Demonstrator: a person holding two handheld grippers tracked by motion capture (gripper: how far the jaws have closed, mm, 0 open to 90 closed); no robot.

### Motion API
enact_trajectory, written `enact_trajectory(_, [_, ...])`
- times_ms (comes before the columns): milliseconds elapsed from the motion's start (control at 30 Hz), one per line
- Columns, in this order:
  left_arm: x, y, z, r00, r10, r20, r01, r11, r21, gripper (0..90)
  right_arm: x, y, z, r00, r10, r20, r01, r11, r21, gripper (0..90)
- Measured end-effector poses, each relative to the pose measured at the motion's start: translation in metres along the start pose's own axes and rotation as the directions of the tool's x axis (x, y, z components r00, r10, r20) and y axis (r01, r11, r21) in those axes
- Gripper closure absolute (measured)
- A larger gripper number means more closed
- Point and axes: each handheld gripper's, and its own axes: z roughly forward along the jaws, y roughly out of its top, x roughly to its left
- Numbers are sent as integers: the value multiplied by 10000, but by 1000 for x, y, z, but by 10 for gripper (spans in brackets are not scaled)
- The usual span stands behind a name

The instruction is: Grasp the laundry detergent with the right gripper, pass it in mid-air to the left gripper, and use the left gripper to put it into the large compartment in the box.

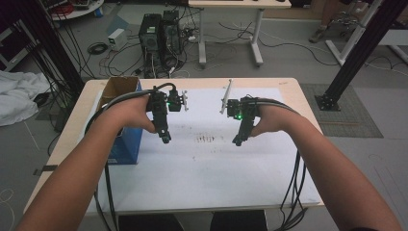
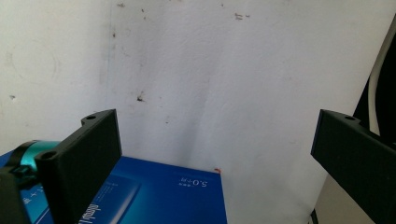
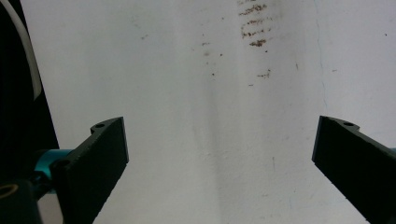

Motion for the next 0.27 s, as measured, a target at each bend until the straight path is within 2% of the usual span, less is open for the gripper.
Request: enact_trajectory(267, [-2,6,2,9999,121,42,-121,9999,28,17,0,0,-1,10000,-70,66,70,10000,-58,28])
